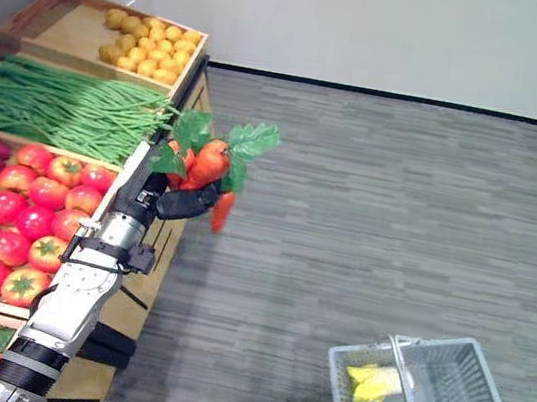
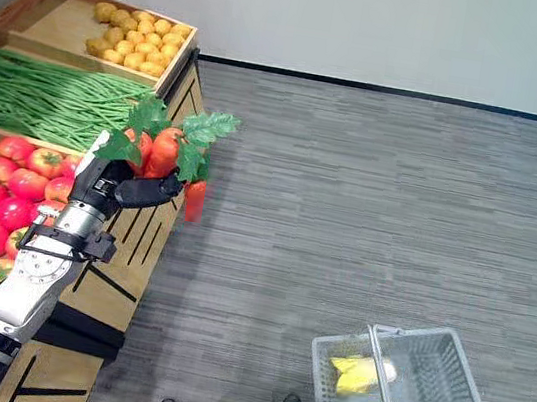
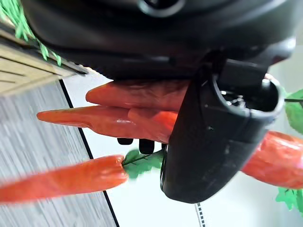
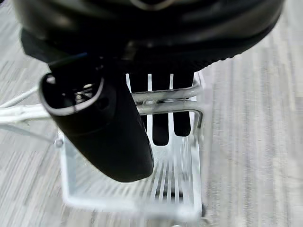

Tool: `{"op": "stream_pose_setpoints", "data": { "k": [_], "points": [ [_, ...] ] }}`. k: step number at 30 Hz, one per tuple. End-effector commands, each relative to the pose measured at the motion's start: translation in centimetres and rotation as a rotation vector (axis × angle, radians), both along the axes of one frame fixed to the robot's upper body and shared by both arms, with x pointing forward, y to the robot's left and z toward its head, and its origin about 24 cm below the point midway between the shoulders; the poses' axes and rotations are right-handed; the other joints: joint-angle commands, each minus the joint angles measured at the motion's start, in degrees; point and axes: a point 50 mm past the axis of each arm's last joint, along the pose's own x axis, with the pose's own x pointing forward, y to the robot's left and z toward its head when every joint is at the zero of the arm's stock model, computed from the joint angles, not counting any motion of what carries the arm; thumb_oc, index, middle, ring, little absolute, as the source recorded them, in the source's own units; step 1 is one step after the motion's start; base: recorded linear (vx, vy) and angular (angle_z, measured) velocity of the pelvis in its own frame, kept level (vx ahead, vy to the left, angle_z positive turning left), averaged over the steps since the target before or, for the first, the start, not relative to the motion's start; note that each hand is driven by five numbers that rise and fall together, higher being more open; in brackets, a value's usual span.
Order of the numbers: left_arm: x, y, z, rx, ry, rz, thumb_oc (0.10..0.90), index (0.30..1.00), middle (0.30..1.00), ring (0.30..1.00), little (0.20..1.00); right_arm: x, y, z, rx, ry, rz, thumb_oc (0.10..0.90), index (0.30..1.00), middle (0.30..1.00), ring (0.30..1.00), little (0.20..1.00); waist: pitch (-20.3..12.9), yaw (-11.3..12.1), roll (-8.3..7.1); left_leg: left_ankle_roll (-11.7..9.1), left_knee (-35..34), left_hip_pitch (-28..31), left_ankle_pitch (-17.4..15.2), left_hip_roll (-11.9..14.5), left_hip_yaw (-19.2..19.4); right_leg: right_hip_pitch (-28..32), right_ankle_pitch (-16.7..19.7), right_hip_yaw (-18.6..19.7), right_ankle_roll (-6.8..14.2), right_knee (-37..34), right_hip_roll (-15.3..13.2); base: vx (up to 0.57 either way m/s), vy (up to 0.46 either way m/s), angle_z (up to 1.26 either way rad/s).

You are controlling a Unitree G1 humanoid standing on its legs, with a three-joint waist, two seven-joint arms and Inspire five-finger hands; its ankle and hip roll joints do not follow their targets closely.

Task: Get the vegetables into the basket

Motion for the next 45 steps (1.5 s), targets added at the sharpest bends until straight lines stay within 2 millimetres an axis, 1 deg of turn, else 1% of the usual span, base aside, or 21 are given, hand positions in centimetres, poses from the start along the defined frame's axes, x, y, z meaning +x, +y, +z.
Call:
{"op": "stream_pose_setpoints", "data": {
  "k": [1,4,5,7,9,10,12,14,19,25,28,30,35,37,39,40,41,42,43,44,45],
  "points": [
    [0.2,-0.1,5.5,0.008,-0.279,-0.032,0.400,0.300,0.300,0.300,0.300,-0.5,-1.4,0.7,-0.048,-0.007,0.002,0.400,0.300,0.300,0.300,0.300,-2.52,-0.29,-2.54,-0.63,0.39,-4.44,1.70,-2.20,-0.45,-0.52,-0.59,0.76,1.78,1.64,-2.79,-0.01,-0.248,-0.11],
    [0.3,-0.4,5.4,-0.013,-0.276,-0.038,0.400,0.300,0.300,0.300,0.300,-0.5,-1.7,0.9,-0.059,-0.015,0.007,0.400,0.300,0.300,0.300,0.300,-2.03,-0.83,-1.64,-1.91,0.25,-4.88,3.69,-0.36,-0.92,-0.21,-1.70,0.66,0.64,1.56,-0.83,-0.03,-0.223,-0.07],
    [0.5,-0.5,5.3,-0.025,-0.271,-0.040,0.400,0.300,0.300,0.300,0.300,-0.1,-1.8,1.1,-0.064,-0.031,0.012,0.400,0.300,0.300,0.300,0.300,-1.60,-1.18,-1.14,-2.72,1.47,-5.85,4.30,1.06,-1.35,-0.17,-2.47,0.75,-0.34,1.79,0.25,-0.04,-0.230,-0.04],
    [0.7,-0.9,5.2,-0.033,-0.268,-0.050,0.400,0.300,0.300,0.300,0.300,-0.1,-2.1,1.2,-0.073,-0.032,0.009,0.400,0.300,0.300,0.300,0.300,-1.05,-1.20,-0.96,-3.14,3.09,-6.58,4.44,1.78,-2.05,0.20,-2.68,0.60,-0.92,1.73,0.83,-0.03,-0.163,-0.02],
    [0.7,-0.9,5.2,-0.033,-0.268,-0.050,0.400,0.300,0.300,0.300,0.300,-0.1,-2.1,1.2,-0.073,-0.032,0.009,0.400,0.300,0.300,0.300,0.300,-1.05,-1.21,-0.96,-3.15,3.11,-6.59,4.43,1.79,-2.07,0.20,-2.67,0.58,-0.92,1.73,0.84,-0.03,-0.110,-0.02],
    [0.7,-1.3,5.0,-0.046,-0.260,-0.063,0.400,0.300,0.300,0.300,0.300,0.7,-2.7,1.8,-0.093,-0.052,0.022,0.400,0.300,0.300,0.300,0.300,-0.05,-0.47,-0.83,-3.60,7.05,-8.26,4.40,1.35,-7.44,0.57,-2.72,1.64,-1.80,1.14,1.67,-0.04,-0.138,0.00],
    [0.7,-1.5,4.9,-0.052,-0.257,-0.064,0.400,0.300,0.300,0.300,0.300,1.3,-3.3,2.2,-0.114,-0.059,0.028,0.400,0.300,0.300,0.300,0.300,0.31,0.99,-0.91,-3.26,6.62,-9.51,3.81,-1.27,-15.83,0.15,-2.51,3.02,-1.68,1.06,1.49,-0.02,-0.089,-0.16],
    [0.6,-1.4,4.9,-0.057,-0.261,-0.055,0.400,0.300,0.300,0.300,0.300,1.4,-3.5,2.3,-0.121,-0.062,0.029,0.400,0.300,0.300,0.300,0.300,-0.03,1.37,-0.90,-2.79,4.33,-9.77,2.64,-1.90,-18.80,-0.25,-2.32,4.13,-1.44,1.09,1.47,0.04,-0.019,-0.30],
    [0.6,-1.6,5.0,-0.065,-0.261,-0.075,0.400,0.300,0.300,0.300,0.300,1.2,-3.6,2.4,-0.124,-0.044,0.044,0.400,0.300,0.300,0.300,0.300,-1.21,0.99,-0.21,-1.93,0.64,-7.89,2.89,-1.94,-17.66,-0.26,-2.47,4.52,-0.95,1.66,1.16,0.06,0.063,-0.13],
    [0.3,-1.7,4.7,-0.068,-0.245,-0.096,0.400,0.300,0.300,0.300,0.300,1.5,-3.3,2.2,-0.124,-0.035,0.065,0.400,0.300,0.300,0.300,0.300,-1.83,1.50,-1.18,-0.68,0.00,-5.60,0.93,-3.82,-15.40,0.49,-0.93,6.22,0.60,0.27,-1.13,0.05,0.129,-0.10],
    [0.2,-1.6,4.4,-0.066,-0.230,-0.097,0.400,0.300,0.300,0.300,0.300,1.7,-3.3,2.2,-0.124,-0.037,0.073,0.400,0.300,0.300,0.300,0.300,-2.08,1.75,-1.50,-0.39,-0.67,-5.09,0.73,-4.35,-14.93,0.47,-0.48,6.47,1.04,-0.18,-1.68,0.02,0.077,-0.25],
    [0.2,-1.7,4.1,-0.060,-0.208,-0.115,0.400,0.300,0.300,0.300,0.300,2.2,-4.0,2.8,-0.158,-0.028,0.105,0.400,0.300,0.300,0.300,0.300,-2.58,2.18,-1.82,-0.05,-1.96,-4.63,0.79,-5.04,-14.66,0.20,0.38,6.66,1.71,-0.87,-2.35,0.01,0.104,-0.08],
    [0.2,-2.2,4.2,-0.053,-0.199,-0.164,0.400,0.300,0.300,0.300,0.300,3.3,-5.7,4.2,-0.240,-0.010,0.163,0.400,0.300,0.300,0.300,0.300,-3.51,2.72,-2.30,0.03,-3.62,-3.58,0.86,-5.48,-14.42,0.71,1.61,6.53,2.27,-2.68,-2.80,0.00,0.021,0.00],
    [0.2,-3.0,4.4,-0.049,-0.198,-0.210,0.400,0.300,0.300,0.300,0.300,4.7,-6.9,5.5,-0.300,-0.021,0.212,0.400,0.300,0.300,0.300,0.300,-3.88,3.01,-2.45,0.01,-3.86,-3.28,0.88,-5.57,-14.53,1.09,2.06,6.30,2.48,-3.37,-2.86,0.00,0.000,0.00],
    [0.2,-3.3,4.5,-0.041,-0.200,-0.237,0.400,0.300,0.300,0.300,0.300,5.6,-7.2,6.1,-0.323,-0.034,0.257,0.400,0.300,0.300,0.300,0.300,-4.03,2.99,-2.55,-0.01,-4.10,-3.03,0.89,-5.57,-14.57,1.48,2.11,6.19,2.49,-3.72,-2.83,0.00,0.000,0.05],
    [0.1,-4.0,4.6,-0.029,-0.197,-0.282,0.400,0.300,0.300,0.300,0.300,7.4,-7.4,7.2,-0.352,-0.083,0.300,0.400,0.300,0.300,0.300,0.300,-4.32,2.93,-2.72,-0.08,-4.12,-2.97,0.83,-5.49,-14.68,1.73,2.19,5.94,2.47,-3.89,-2.82,-0.01,-0.003,0.07],
    [0.1,-4.0,4.6,-0.029,-0.197,-0.282,0.400,0.300,0.300,0.300,0.300,7.4,-7.4,7.2,-0.352,-0.083,0.300,0.400,0.300,0.300,0.300,0.300,-4.30,2.91,-2.72,-0.08,-4.12,-2.97,0.84,-5.49,-14.71,1.76,2.20,5.91,2.47,-3.90,-2.82,-0.02,-0.009,0.04],
    [0.1,-4.3,4.8,-0.022,-0.200,-0.301,0.400,0.300,0.300,0.300,0.300,8.2,-7.6,7.7,-0.367,-0.108,0.319,0.400,0.300,0.300,0.300,0.300,-4.38,2.85,-2.78,-0.13,-4.12,-3.05,0.87,-5.47,-14.79,1.83,2.33,5.77,2.52,-4.03,-2.79,0.00,0.000,0.00],
    [0.0,-4.7,4.8,-0.014,-0.200,-0.325,0.400,0.300,0.300,0.300,0.300,9.4,-7.6,8.5,-0.384,-0.153,0.340,0.400,0.300,0.300,0.300,0.300,-4.50,2.86,-2.82,-0.19,-4.12,-3.11,0.85,-5.41,-14.90,1.92,2.44,5.69,2.54,-4.19,-2.75,0.00,0.000,0.00],
    [0.0,-4.9,5.0,-0.008,-0.203,-0.341,0.400,0.300,0.300,0.300,0.300,10.4,-7.2,8.8,-0.386,-0.187,0.365,0.400,0.300,0.300,0.300,0.300,-4.56,2.75,-2.83,-0.21,-4.12,-3.16,0.90,-5.35,-14.97,1.94,2.56,5.68,2.54,-4.33,-2.74,0.00,0.000,0.00],
    [0.1,-4.9,5.0,-0.008,-0.203,-0.342,0.400,0.300,0.300,0.300,0.300,10.4,-7.2,8.8,-0.386,-0.187,0.364,0.400,0.300,0.300,0.300,0.300,-4.55,2.74,-2.83,-0.21,-4.12,-3.16,0.90,-5.35,-14.98,1.95,2.56,5.66,2.54,-4.34,-2.74,0.00,0.000,0.00]
  ]
}}
